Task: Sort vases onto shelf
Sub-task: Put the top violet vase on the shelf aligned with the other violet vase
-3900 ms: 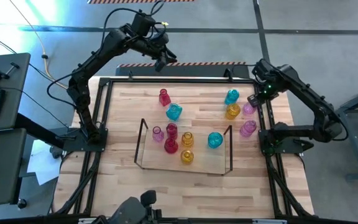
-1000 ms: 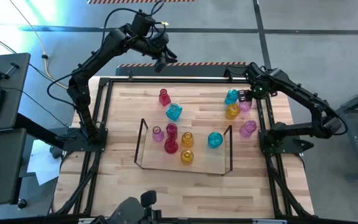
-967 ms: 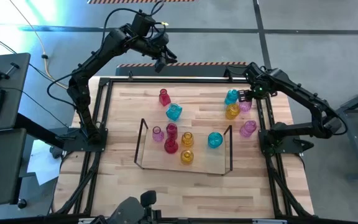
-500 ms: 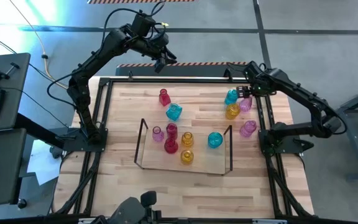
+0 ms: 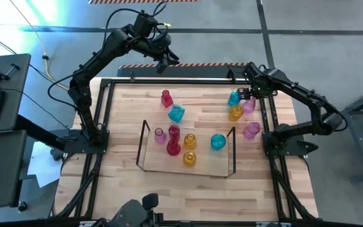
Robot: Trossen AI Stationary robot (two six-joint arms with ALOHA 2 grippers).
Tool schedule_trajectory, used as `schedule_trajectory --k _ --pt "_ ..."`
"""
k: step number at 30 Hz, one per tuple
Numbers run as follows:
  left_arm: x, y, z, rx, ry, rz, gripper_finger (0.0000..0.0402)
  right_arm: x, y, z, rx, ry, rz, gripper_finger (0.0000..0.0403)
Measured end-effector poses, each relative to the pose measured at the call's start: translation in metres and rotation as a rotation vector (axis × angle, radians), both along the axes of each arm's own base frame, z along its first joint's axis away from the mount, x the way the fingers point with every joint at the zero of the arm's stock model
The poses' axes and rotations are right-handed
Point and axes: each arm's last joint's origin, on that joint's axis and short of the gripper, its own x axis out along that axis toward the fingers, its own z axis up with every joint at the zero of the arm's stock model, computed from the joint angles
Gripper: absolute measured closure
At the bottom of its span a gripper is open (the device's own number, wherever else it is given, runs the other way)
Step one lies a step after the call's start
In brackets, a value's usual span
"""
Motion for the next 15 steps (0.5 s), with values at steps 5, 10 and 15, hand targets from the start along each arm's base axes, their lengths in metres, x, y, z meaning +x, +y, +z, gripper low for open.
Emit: schedule_trajectory --k 5,10,15 --pt "-0.0001 0.0001 0.0000 0.007 0.000 -0.004 0.0302 -0.0013 0.0022 -0.0005 0.028 0.008 0.005 0.0184" --pt "-0.0003 0.0004 0.0000 0.015 0.001 -0.008 0.0302 -0.0020 0.0032 -0.0008 0.041 0.016 0.013 0.0221" --pt "-0.0004 0.0005 0.0000 0.020 0.002 -0.010 0.0302 -0.0021 0.0034 -0.0008 0.044 0.019 0.020 0.0258"
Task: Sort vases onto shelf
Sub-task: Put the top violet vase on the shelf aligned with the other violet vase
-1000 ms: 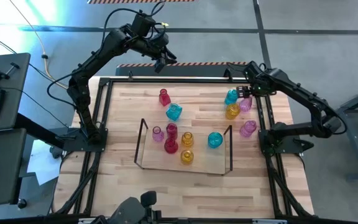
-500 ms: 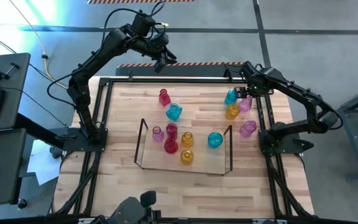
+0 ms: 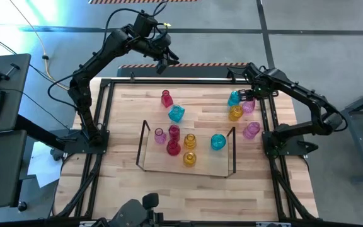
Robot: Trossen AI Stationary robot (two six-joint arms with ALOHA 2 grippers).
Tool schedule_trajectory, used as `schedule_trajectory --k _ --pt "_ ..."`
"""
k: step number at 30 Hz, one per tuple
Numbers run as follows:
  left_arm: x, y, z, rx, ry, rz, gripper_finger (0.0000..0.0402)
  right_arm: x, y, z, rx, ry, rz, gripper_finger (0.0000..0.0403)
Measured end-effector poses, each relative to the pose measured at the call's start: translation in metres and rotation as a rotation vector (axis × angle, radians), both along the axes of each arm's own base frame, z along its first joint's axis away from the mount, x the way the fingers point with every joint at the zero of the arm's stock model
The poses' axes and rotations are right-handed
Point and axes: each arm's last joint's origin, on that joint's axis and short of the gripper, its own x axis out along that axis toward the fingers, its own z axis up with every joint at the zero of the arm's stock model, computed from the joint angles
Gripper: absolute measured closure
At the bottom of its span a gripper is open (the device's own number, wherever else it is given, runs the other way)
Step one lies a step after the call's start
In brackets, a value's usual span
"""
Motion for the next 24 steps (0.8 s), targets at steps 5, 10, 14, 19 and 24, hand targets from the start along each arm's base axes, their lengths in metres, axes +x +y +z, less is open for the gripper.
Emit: schedule_trajectory --k 5,10,14,19,24 --pt "0.0000 0.0001 0.0000 0.004 0.001 0.000 0.0302 -0.0001 0.0000 0.0001 -0.001 0.004 0.009 0.0281" --pt "0.0000 0.0001 0.0000 0.006 0.001 -0.001 0.0302 -0.0001 0.0001 0.0001 0.000 0.003 0.011 0.0278" --pt "0.0000 0.0001 0.0000 0.005 0.001 -0.001 0.0302 -0.0003 0.0007 0.0003 0.008 0.002 0.020 0.0276" --pt "0.0000 0.0001 0.0000 0.003 0.001 0.001 0.0302 -0.0009 0.0027 0.0017 0.023 -0.020 0.026 0.0276" --pt "0.0000 0.0001 0.0000 -0.004 0.000 0.005 0.0302 -0.0035 0.0070 0.0062 0.023 -0.045 0.027 0.0278"
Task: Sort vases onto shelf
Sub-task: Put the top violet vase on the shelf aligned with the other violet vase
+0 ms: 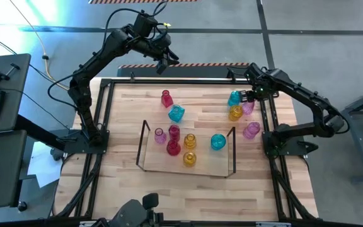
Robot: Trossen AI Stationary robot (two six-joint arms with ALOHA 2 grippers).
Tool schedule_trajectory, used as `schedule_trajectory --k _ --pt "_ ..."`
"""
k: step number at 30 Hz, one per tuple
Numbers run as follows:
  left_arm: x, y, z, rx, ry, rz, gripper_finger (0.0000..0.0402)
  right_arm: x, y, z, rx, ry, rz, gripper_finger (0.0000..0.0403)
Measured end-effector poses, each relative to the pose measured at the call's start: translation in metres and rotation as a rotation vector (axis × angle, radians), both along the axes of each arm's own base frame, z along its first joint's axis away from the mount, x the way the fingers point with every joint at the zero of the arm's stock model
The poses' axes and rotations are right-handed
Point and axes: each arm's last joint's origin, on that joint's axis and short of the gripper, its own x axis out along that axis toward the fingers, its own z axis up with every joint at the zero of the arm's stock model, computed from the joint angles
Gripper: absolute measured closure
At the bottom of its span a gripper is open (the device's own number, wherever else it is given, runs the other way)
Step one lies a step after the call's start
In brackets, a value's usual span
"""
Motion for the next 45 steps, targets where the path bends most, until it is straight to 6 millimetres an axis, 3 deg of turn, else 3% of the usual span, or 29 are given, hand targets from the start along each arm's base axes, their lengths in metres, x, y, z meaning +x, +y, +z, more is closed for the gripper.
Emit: schedule_trajectory --k 17,34,45 --pt "0.000 0.000 0.000 -0.009 -0.001 0.006 0.0302 -0.017 0.023 0.020 0.003 -0.042 -0.012 0.0283" --pt "0.000 -0.001 0.000 -0.031 -0.002 0.018 0.0302 -0.025 0.031 0.115 -0.188 -0.111 0.077 0.0284" --pt "0.000 -0.001 0.000 -0.031 -0.002 0.018 0.0302 -0.008 0.049 0.130 -0.165 -0.232 0.236 0.0284"
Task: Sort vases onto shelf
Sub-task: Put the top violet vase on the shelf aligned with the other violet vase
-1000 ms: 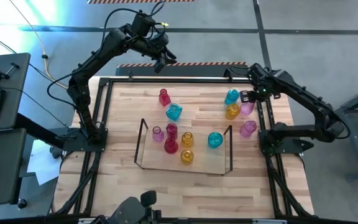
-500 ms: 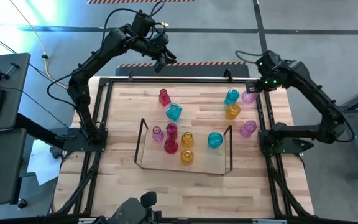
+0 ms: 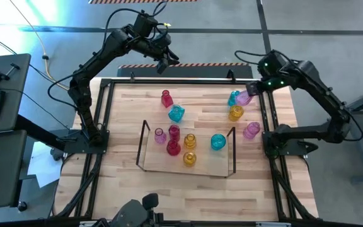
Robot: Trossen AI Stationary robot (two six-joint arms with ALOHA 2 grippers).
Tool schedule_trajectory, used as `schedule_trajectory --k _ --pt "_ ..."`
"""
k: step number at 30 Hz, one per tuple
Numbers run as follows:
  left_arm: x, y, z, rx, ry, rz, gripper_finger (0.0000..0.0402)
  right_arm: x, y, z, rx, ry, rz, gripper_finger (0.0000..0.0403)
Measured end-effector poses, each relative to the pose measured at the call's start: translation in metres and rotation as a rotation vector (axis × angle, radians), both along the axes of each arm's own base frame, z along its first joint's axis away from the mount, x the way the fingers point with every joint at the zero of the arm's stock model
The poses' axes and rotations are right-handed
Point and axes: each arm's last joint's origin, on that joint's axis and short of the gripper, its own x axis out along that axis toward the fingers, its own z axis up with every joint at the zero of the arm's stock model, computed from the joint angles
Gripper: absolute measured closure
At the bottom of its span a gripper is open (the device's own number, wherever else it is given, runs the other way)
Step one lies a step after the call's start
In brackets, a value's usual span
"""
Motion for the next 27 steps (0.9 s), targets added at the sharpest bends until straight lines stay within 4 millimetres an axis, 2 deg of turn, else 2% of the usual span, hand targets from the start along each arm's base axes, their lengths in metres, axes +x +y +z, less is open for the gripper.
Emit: schedule_trajectory --k 9,20,27 --pt "0.000 0.000 0.000 0.002 0.002 0.004 0.0302 0.020 0.008 0.005 -0.032 -0.123 0.082 0.0284" --pt "-0.001 0.000 -0.001 -0.021 0.009 0.016 0.0302 0.059 0.012 0.003 -0.014 -0.240 0.244 0.0284" --pt "-0.010 -0.003 0.001 -0.042 0.045 0.023 0.0302 0.078 0.021 0.012 -0.043 -0.399 0.327 0.0284"
